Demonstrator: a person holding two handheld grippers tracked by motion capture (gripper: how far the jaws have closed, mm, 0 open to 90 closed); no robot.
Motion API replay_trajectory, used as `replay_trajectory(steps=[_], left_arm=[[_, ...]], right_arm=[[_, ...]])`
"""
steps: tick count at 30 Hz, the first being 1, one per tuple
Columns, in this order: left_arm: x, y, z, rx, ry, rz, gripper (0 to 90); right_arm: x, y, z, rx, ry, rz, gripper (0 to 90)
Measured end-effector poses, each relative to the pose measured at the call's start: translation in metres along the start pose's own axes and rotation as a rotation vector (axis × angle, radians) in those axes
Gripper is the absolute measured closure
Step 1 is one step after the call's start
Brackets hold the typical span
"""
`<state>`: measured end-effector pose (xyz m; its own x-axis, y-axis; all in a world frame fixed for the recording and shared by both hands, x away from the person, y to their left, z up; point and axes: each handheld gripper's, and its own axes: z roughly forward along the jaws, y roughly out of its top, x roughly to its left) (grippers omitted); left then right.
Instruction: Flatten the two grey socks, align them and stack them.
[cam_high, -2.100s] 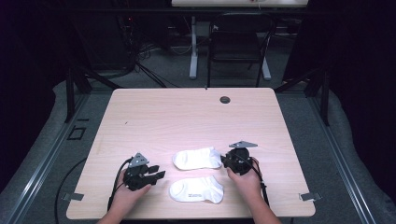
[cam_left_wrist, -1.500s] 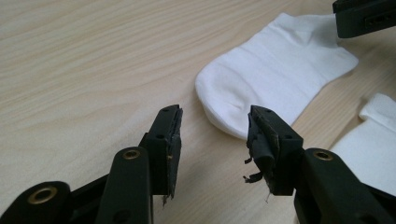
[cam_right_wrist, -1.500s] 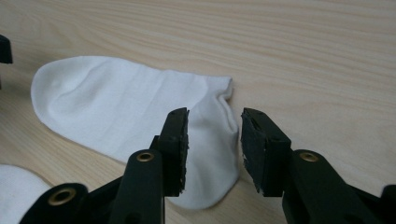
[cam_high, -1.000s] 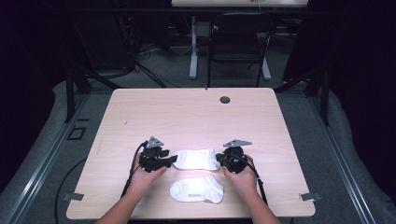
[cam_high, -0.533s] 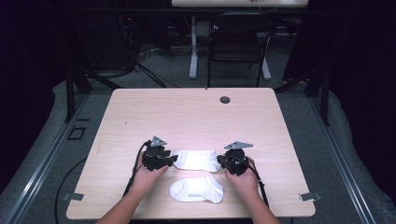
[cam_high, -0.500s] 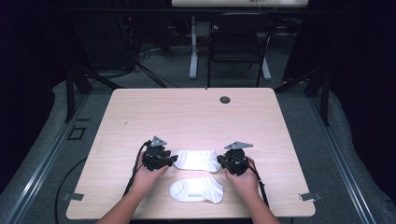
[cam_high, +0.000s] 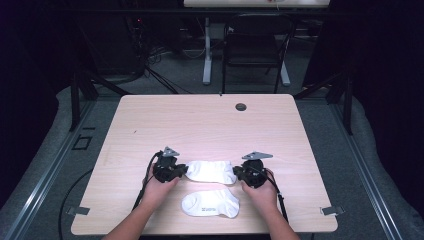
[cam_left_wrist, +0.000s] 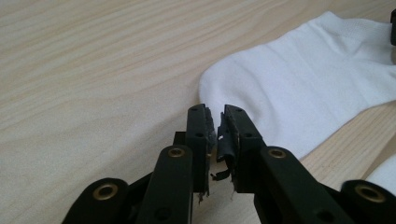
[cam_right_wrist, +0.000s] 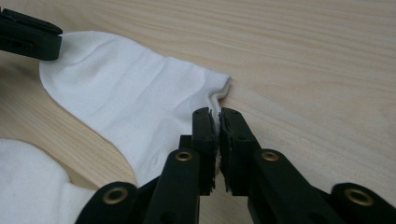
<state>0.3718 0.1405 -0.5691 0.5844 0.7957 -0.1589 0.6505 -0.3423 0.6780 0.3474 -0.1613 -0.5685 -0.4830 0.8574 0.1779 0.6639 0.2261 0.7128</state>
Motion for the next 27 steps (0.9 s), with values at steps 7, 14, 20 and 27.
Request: replay_trajectory(steps=[7,14,20,27], left_arm=[[-0.001,-0.001,0.000,0.003,-0.011,-0.003,88.0],[0.000,-0.002,-0.003,-0.002,-0.026,-0.005,89.6],[0.002,-0.002,-0.008,-0.011,-0.038,-0.009,89.8],[0.000,-0.003,-0.016,-0.037,-0.057,-0.009,89.9]], right_arm=[[0.000,-0.004,0.008,0.044,0.005,0.006,79.2],[-0.001,-0.002,0.005,0.027,0.029,0.021,86.0],[0.001,0.000,-0.001,0.020,0.052,0.028,86.2],[0.001,0.003,-0.009,-0.002,0.065,0.026,86.3]])
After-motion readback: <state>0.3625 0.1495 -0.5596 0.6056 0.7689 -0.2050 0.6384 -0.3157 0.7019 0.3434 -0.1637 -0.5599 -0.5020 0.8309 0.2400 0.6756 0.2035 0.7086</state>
